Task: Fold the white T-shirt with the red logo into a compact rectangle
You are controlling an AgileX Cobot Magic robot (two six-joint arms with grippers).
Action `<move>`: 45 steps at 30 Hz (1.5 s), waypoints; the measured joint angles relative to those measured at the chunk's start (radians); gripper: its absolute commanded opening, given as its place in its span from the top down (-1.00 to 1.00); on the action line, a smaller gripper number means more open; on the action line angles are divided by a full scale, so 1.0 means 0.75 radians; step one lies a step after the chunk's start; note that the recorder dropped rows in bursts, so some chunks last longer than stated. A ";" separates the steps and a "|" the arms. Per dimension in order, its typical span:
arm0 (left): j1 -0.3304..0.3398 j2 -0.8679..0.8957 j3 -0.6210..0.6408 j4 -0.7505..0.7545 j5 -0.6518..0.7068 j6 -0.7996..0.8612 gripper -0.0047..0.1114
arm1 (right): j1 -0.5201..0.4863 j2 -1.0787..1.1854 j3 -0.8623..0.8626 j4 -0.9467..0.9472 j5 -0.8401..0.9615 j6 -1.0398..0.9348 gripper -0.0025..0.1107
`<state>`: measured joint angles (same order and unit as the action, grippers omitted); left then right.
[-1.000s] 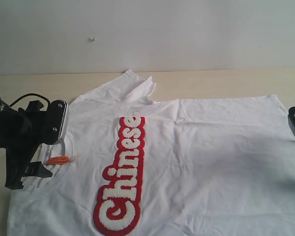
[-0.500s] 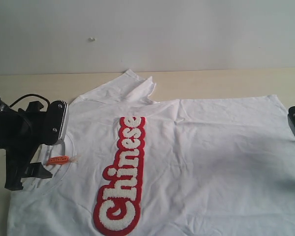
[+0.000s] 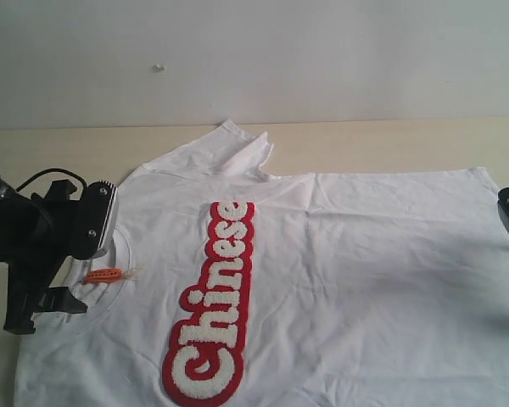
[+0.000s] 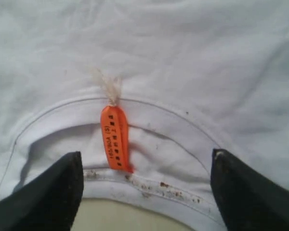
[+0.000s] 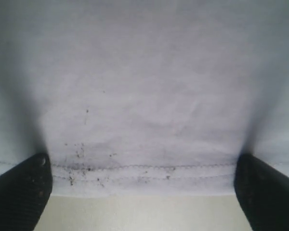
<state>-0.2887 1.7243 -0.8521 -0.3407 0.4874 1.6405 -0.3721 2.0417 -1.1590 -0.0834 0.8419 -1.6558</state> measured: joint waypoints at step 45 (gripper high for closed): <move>0.122 0.125 -0.044 0.259 -0.087 -0.119 -0.21 | 0.005 0.003 -0.004 -0.006 0.005 0.000 -0.80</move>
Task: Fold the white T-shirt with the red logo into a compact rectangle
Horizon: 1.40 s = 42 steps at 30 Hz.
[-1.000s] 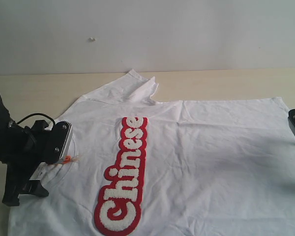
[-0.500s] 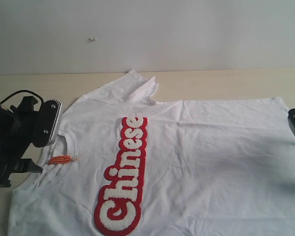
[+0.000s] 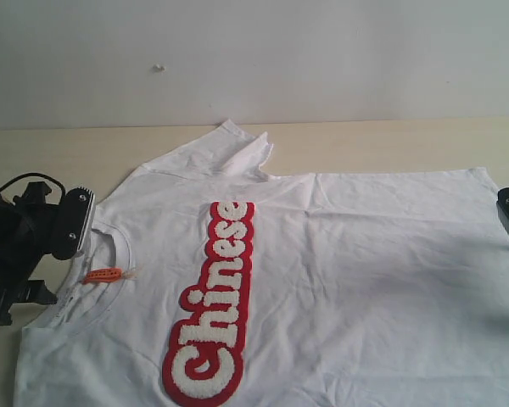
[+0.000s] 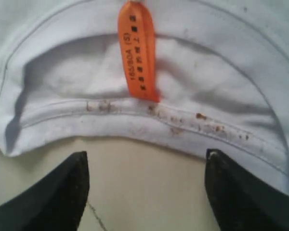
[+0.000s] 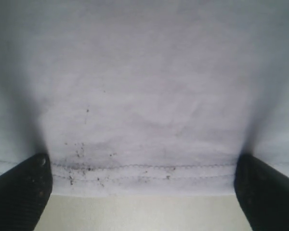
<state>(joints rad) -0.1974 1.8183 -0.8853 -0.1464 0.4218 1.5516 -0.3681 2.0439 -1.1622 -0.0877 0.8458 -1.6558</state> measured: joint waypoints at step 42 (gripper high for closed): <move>-0.046 0.144 -0.069 -0.086 -0.005 0.110 -0.05 | 0.000 0.003 -0.001 0.009 0.000 -0.013 -0.80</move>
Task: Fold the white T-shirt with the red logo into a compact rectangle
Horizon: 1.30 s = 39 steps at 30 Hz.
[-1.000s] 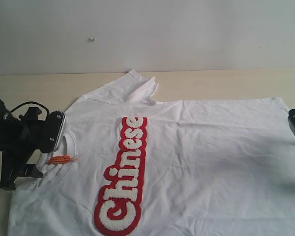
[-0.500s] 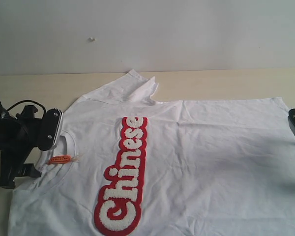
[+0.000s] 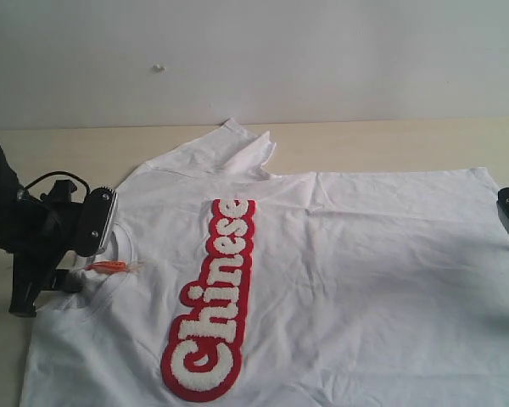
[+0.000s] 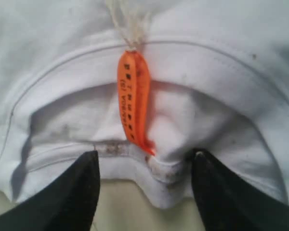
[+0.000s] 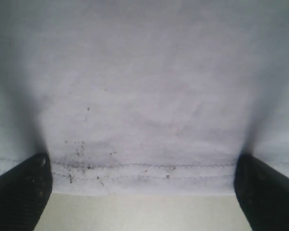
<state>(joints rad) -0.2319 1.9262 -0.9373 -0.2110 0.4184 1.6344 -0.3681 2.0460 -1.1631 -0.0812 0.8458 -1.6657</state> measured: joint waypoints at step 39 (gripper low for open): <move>0.195 0.053 -0.092 -0.070 0.358 -0.278 -0.84 | -0.005 0.000 0.000 0.043 -0.003 -0.041 -0.80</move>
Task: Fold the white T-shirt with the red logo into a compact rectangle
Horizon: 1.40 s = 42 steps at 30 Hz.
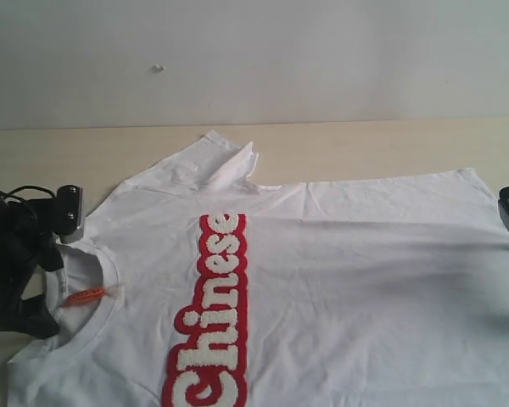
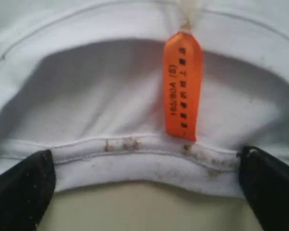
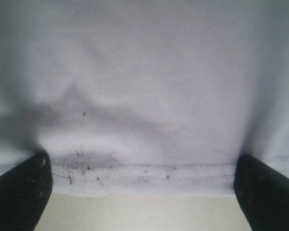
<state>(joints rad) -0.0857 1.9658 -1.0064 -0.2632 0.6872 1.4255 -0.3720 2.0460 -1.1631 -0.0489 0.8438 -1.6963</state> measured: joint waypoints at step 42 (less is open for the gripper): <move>-0.106 -0.232 0.269 -0.174 -0.200 0.506 -0.81 | -0.002 0.000 -0.002 0.021 0.000 -0.002 -0.80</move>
<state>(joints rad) -0.1651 1.7920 -0.8048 -0.3940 0.5373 1.8049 -0.3739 2.0460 -1.1646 -0.0332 0.8438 -1.6981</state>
